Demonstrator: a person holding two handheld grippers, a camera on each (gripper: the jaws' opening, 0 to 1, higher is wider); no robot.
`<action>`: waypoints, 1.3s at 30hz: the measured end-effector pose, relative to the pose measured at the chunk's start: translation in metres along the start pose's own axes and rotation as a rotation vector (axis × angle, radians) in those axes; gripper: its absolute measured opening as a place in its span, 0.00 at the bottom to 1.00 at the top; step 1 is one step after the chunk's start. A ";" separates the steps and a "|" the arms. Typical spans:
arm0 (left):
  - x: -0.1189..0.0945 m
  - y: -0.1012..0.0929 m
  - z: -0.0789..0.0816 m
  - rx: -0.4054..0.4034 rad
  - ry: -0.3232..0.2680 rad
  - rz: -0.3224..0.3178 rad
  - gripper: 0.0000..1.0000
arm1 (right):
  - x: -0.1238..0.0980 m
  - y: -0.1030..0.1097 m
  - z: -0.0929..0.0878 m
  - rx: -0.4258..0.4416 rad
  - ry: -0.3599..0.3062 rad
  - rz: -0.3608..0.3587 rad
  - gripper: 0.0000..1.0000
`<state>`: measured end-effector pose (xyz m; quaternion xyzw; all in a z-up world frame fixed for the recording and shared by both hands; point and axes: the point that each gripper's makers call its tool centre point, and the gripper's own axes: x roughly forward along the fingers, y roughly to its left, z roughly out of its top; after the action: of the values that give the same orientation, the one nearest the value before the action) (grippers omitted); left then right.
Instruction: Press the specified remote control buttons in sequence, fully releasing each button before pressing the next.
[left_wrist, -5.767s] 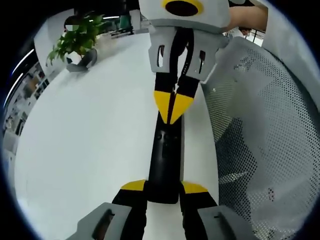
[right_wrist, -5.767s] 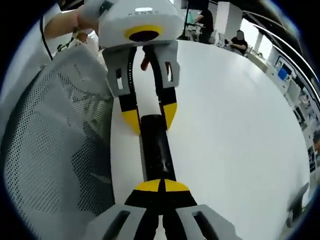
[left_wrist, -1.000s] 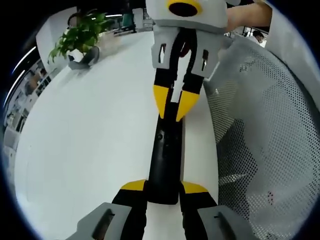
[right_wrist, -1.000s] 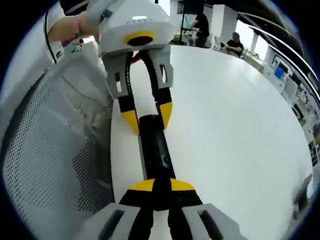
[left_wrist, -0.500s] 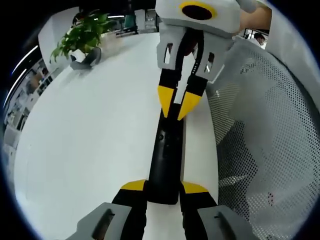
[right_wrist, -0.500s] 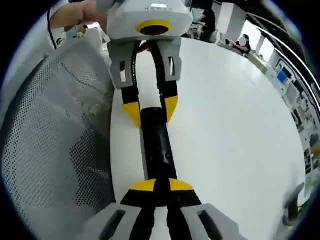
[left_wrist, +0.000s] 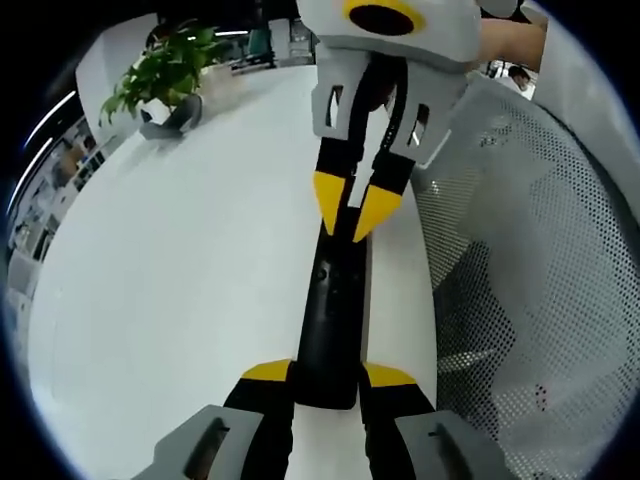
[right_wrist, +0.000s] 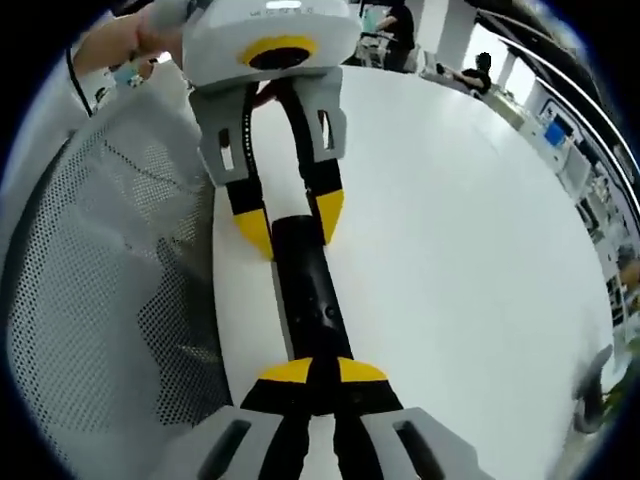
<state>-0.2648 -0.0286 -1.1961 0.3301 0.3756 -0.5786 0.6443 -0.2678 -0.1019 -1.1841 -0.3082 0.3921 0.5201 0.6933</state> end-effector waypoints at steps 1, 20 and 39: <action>0.000 0.000 0.000 0.006 0.007 0.001 0.25 | 0.000 0.000 0.000 0.011 -0.012 -0.004 0.03; 0.000 0.000 0.000 -0.007 -0.001 0.005 0.25 | -0.003 -0.001 -0.002 0.038 -0.076 -0.088 0.00; 0.000 -0.001 0.000 0.013 -0.071 -0.010 0.25 | 0.001 0.000 0.000 -0.067 0.044 0.149 0.00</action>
<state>-0.2655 -0.0287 -1.1957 0.3116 0.3502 -0.5955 0.6524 -0.2681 -0.1016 -1.1851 -0.3127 0.4116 0.5760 0.6333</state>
